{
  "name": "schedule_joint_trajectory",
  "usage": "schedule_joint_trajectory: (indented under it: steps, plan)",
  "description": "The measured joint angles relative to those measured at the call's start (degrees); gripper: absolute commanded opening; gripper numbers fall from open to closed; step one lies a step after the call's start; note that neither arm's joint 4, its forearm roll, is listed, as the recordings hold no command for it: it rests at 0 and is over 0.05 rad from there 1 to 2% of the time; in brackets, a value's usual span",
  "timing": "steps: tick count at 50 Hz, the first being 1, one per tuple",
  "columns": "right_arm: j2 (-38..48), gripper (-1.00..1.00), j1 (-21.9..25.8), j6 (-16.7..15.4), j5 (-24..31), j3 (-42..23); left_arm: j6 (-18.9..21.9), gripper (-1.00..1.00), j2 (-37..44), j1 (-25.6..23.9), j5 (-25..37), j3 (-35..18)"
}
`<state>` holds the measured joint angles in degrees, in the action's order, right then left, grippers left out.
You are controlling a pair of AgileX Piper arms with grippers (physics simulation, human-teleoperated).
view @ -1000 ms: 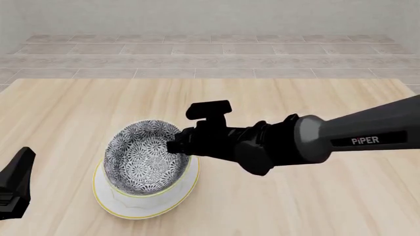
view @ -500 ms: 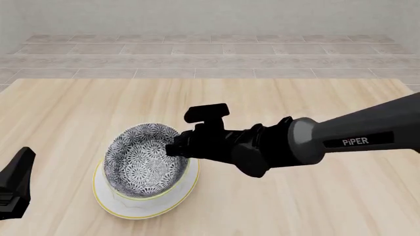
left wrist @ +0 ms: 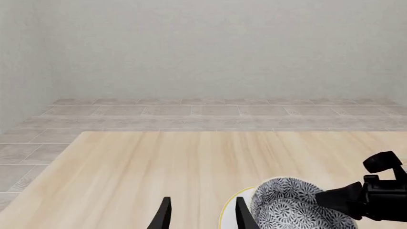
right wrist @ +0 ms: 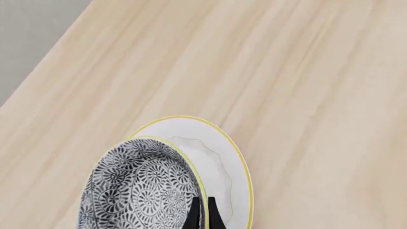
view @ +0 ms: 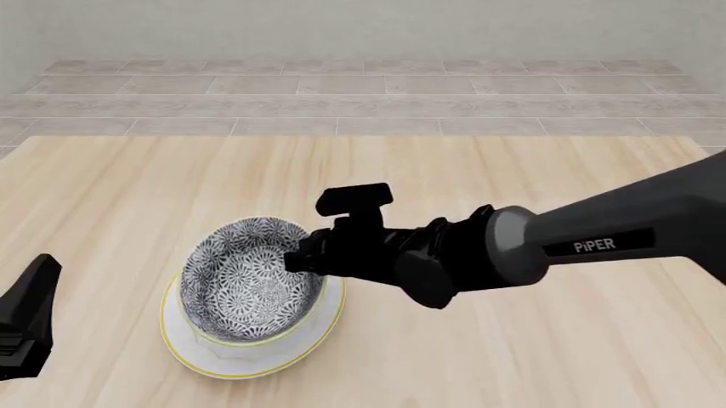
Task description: Put the bowl on the plate.
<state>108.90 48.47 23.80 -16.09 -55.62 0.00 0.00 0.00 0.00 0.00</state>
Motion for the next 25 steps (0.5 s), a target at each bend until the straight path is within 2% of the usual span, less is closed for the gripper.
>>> schedule_joint_trajectory:
  steps: [25]
  plan:
    - [0.8, -1.0, -0.2, -0.3, -0.7, -0.4, 0.0, 1.0, 0.0, 0.0, 0.0, 0.0]
